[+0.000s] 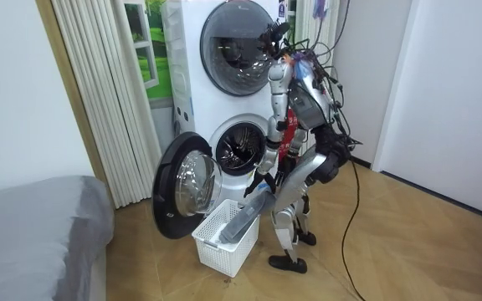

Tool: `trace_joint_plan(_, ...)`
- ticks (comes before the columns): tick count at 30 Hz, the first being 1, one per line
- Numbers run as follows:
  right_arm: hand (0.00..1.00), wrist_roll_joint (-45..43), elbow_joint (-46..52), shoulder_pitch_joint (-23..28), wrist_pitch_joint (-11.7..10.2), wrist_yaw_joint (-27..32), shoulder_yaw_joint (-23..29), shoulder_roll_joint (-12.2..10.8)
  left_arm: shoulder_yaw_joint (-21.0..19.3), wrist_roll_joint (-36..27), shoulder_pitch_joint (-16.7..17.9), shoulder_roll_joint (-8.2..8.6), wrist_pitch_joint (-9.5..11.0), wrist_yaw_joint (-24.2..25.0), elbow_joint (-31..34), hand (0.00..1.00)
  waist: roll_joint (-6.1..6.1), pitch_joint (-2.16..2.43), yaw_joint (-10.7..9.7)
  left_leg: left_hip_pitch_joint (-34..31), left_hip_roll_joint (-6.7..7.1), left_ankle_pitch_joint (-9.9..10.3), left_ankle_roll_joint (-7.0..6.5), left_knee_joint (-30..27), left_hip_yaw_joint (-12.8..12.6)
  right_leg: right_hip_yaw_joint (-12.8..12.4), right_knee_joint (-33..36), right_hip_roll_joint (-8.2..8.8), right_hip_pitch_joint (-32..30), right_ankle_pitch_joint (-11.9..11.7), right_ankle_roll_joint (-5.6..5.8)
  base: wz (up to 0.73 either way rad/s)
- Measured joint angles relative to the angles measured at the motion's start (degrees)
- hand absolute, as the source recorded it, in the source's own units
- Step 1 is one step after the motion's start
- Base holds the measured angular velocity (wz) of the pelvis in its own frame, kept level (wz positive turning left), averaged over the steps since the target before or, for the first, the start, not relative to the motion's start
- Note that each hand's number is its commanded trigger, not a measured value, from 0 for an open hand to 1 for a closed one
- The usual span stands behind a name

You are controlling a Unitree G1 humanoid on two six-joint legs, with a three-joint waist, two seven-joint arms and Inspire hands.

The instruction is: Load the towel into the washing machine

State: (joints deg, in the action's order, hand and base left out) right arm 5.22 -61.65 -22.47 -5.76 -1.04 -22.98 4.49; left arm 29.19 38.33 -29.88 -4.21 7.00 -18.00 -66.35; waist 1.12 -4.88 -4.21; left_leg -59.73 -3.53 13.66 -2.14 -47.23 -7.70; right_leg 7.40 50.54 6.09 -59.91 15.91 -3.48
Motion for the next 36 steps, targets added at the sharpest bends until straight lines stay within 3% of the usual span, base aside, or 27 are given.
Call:
trace_joint_plan(4, 0.00, 1.5, 3.0, -0.7, -0.6, 0.9, -3.1, 0.0, 2.6, 0.2, -1.4, 0.25, 0.2, -0.8, 0.1, 0.00, -0.08, 0.00, -1.0, -4.8, -1.17, 1.6, 0.61, -5.2, 0.0, -0.1, 4.9, -0.09, -4.9, 1.2, -1.09, -0.06)
trace_joint_plan(8, 0.00, 3.5, 4.1, -1.2, -2.1, 0.9, -4.5, -0.3, 2.8, 2.2, -1.7, -0.03, 1.6, -2.7, -0.1, 0.00, -0.28, -0.02, -2.7, -8.0, -2.08, 2.8, 1.32, -8.5, 0.4, 0.3, 7.7, -0.25, -7.9, 2.0, -2.04, -0.06)
trace_joint_plan(13, 0.00, 6.8, 3.8, -2.7, -3.4, 0.8, -6.1, -0.6, 4.2, 4.7, -3.4, -0.43, 3.0, -5.6, -2.8, 0.00, -0.78, -0.19, -4.2, -11.3, -3.21, 3.5, 1.67, -10.9, 1.0, 0.7, 9.0, -1.20, -10.7, 1.9, -2.54, -0.09)
trace_joint_plan(18, 0.00, 10.1, 5.1, -4.1, -3.7, -1.1, -6.7, -0.3, 4.9, 5.0, -7.0, -2.45, 3.0, -6.5, -3.5, 0.00, -1.27, -0.47, -5.3, -14.6, -4.57, 4.6, 1.63, -13.8, 1.2, 0.7, 10.5, -2.22, -13.6, 2.0, -2.73, -0.12)
trace_joint_plan(25, 0.00, 10.2, 6.2, -5.1, -3.4, -3.0, -7.2, 0.1, 5.5, 5.1, -8.7, -4.64, 2.8, -6.1, -3.5, 0.00, -1.27, -0.47, -6.3, -16.5, -4.65, 4.6, 1.35, -14.1, 1.2, 0.8, 10.7, -2.20, -15.4, 2.2, -2.84, -0.02)
trace_joint_plan(27, 0.00, 10.2, 6.2, -5.7, -3.4, -3.3, -7.2, 0.1, 6.0, 5.1, -9.2, -4.80, 2.4, -5.8, -3.5, 0.23, -1.27, -0.47, -6.4, -17.3, -4.64, 4.6, 1.35, -14.1, 1.2, 0.8, 10.8, -2.16, -16.3, 2.2, -2.84, 0.00)
trace_joint_plan(28, 0.00, 10.2, 6.2, -5.9, -3.3, -3.3, -7.2, 0.0, 6.3, 5.1, -9.3, -4.79, 2.1, -5.4, -3.5, 0.63, -1.27, -0.47, -6.4, -17.5, -4.63, 4.6, 1.35, -14.2, 1.1, 0.8, 10.8, -2.13, -16.4, 2.2, -2.86, 0.00)
trace_joint_plan(31, 0.00, 12.6, 5.7, -7.4, -3.1, -3.7, -7.2, -0.1, 8.1, 5.1, -10.0, -4.61, 1.6, -3.6, -3.8, 1.00, -1.32, -0.51, -6.4, -17.9, -4.74, 4.7, 1.30, -14.2, 0.6, 0.4, 11.2, -2.14, -17.3, 2.4, -2.89, -0.01)
trace_joint_plan(36, 0.00, 14.8, 5.4, -8.4, -3.0, -4.2, -7.1, 0.0, 9.2, 6.1, -11.1, -4.59, 0.5, -1.4, -4.5, 1.00, -1.39, -0.55, -6.6, -18.8, -4.76, 4.9, 1.60, -14.3, 1.1, 0.8, 11.2, -2.23, -18.0, 2.7, -3.16, 0.00)
